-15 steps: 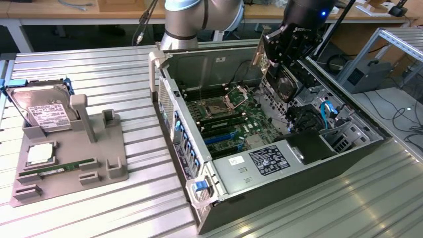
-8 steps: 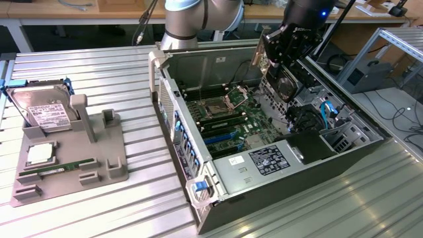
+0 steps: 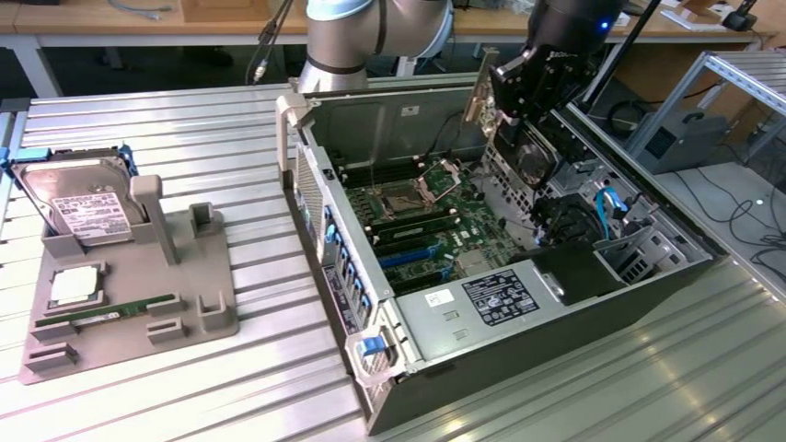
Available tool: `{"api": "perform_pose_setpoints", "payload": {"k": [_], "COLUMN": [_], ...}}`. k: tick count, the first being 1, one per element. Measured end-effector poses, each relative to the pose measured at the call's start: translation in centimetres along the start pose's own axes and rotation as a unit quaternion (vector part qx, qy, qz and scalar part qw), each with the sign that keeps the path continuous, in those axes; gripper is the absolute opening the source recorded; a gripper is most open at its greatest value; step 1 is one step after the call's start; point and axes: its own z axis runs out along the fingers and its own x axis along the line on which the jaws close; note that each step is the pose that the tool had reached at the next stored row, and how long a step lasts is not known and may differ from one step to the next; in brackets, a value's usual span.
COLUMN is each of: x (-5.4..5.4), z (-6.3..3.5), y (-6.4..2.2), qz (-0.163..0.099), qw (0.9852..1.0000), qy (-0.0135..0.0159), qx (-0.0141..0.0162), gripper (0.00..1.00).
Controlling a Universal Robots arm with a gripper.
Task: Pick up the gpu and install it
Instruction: 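Insert the gpu into the slot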
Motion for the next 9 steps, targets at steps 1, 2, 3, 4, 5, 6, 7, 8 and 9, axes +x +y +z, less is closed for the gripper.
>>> {"api": "perform_pose_setpoints", "payload": {"k": [1,2,3,4,5,6,7,8,9], "x": [-0.02,-0.03,-0.05,-0.07,-0.09,-0.12,-0.13,-0.15,-0.16], "z": [0.0,0.0,0.0,0.0,0.01,0.01,0.02,0.02,0.02], "y": [0.0,0.0,0.0,0.0,0.0,0.0,0.0,0.0,0.0], "qz": [-0.005,-0.008,-0.013,-0.017,-0.022,-0.031,-0.039,-0.045,-0.05], "qw": [1.0,1.0,0.9999,0.9999,0.9998,0.9995,0.9992,0.999,0.9988], "qy": [0.0001,0.0001,0.0001,0.0002,0.0002,0.0003,0.0004,0.0004,0.0004], "qx": [-0.0001,-0.0002,-0.0004,-0.0005,-0.0006,-0.0008,-0.0011,-0.0012,-0.0014], "gripper": [0.27,0.27,0.27,0.27,0.27,0.27,0.27,0.27,0.27]}}
